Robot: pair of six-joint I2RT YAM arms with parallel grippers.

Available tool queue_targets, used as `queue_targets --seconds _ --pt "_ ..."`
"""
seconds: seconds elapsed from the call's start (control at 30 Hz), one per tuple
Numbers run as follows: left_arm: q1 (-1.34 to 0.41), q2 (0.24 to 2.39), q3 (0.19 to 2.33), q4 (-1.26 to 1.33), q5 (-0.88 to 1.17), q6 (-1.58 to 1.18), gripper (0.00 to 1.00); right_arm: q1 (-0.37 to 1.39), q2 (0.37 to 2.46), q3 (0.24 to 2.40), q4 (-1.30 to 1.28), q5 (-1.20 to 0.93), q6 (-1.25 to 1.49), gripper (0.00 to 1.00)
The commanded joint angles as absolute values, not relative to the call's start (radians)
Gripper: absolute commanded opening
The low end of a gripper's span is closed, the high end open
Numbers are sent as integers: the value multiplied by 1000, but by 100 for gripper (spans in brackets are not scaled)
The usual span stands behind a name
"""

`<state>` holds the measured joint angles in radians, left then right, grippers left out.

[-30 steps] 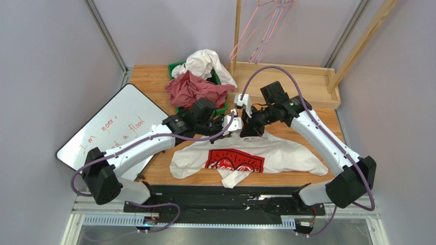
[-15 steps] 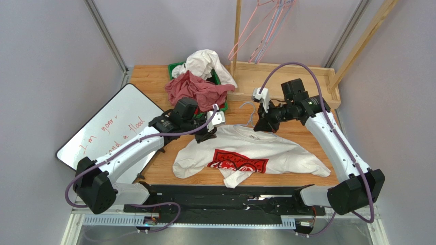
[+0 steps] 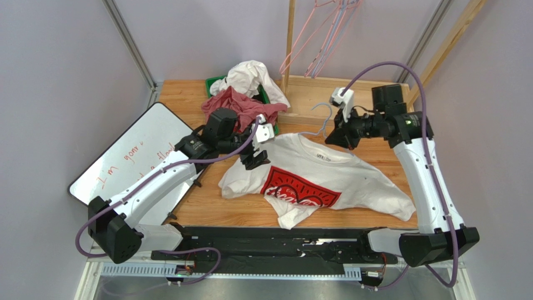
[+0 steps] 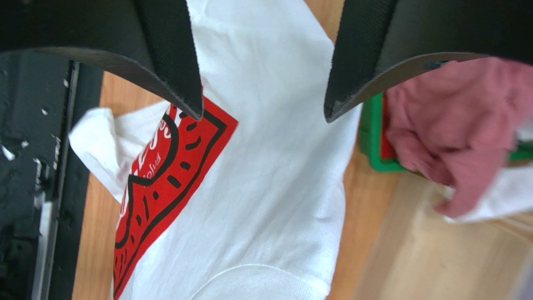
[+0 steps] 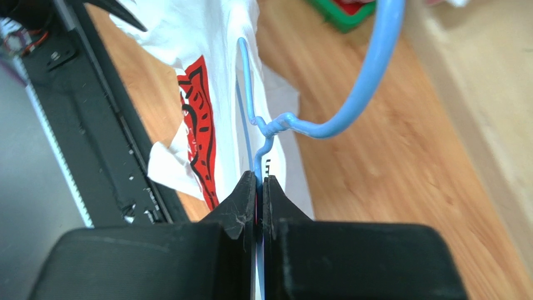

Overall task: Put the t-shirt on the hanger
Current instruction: Place the T-shirt on the hanger, then place the hanger at the clothesline.

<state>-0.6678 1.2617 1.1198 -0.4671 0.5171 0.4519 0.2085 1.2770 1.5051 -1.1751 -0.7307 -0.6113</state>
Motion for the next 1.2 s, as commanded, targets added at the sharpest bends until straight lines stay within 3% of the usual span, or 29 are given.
queue_targets --seconds 0.0,0.1,0.27,0.57,0.97,1.17 --pt "-681 1299 1256 -324 531 448 80 169 1207 1626 -1245 -690 -546 0" --pt "-710 1347 1325 -253 508 477 80 169 1152 1612 -1258 -629 -513 0" --pt "-719 1423 1437 -236 557 451 81 146 1086 1632 -1250 -353 -345 0" --pt "-723 1372 1364 -229 604 400 81 57 1071 1695 -1325 -52 -311 0" --pt "-723 1276 1299 -242 584 362 81 -207 1584 2439 -1270 -167 -328 0" --pt "-723 1241 1255 -230 574 328 81 -279 1673 2468 -929 -238 -308 0"
